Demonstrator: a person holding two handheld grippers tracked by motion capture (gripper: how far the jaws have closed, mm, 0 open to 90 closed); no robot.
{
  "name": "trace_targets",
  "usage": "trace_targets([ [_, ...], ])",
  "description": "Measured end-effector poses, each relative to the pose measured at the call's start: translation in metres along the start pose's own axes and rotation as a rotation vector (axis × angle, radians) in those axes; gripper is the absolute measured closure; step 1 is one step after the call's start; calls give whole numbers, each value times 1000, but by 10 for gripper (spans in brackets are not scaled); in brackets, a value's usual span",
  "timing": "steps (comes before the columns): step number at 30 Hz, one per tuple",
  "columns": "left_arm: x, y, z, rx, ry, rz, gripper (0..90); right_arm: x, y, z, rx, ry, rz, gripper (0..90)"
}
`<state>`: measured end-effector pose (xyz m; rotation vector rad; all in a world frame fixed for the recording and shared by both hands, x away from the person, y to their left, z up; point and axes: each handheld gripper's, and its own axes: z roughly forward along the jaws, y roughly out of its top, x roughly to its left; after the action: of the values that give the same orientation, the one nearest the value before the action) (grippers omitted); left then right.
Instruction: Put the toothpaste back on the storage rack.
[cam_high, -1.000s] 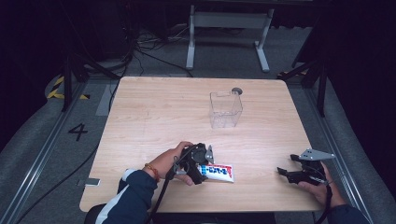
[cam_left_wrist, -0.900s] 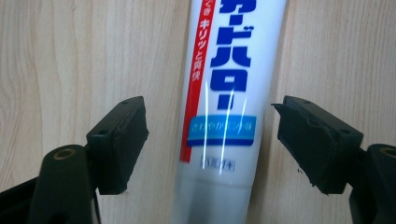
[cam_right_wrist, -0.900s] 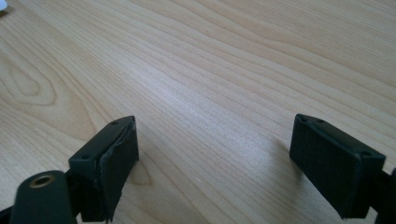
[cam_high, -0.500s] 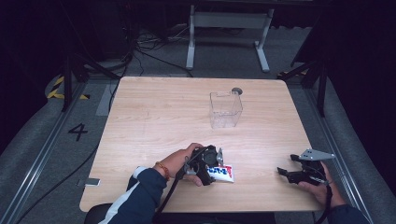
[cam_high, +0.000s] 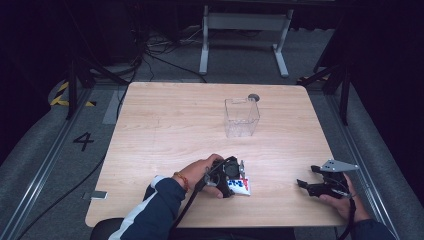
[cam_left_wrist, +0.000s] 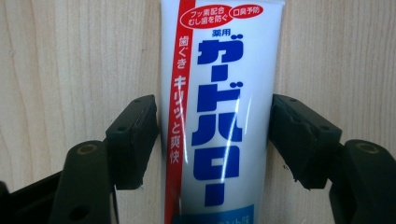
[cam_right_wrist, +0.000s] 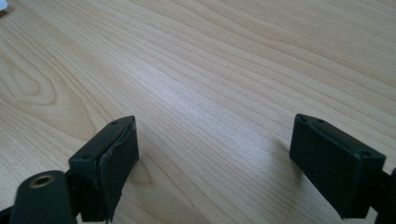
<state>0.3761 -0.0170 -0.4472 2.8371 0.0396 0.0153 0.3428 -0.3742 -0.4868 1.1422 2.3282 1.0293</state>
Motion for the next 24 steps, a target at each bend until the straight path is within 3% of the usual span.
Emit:
trace_targets([
  [5, 2, 6, 3, -2, -28, -5, 348, 0, 0, 0, 0, 0, 0, 157],
  [9, 2, 11, 2, 28, -26, -5, 383, 0, 0, 0, 0, 0, 0, 157],
  [14, 1, 11, 2, 19, -22, -21, 399, 0, 0, 0, 0, 0, 0, 158],
  [20, -3, 10, 1, 15, 7, -33, 431, 0, 0, 0, 0, 0, 0, 158],
  [24, -7, 9, -2, -14, 67, -23, 503, 0, 0, 0, 0, 0, 0, 158],
])
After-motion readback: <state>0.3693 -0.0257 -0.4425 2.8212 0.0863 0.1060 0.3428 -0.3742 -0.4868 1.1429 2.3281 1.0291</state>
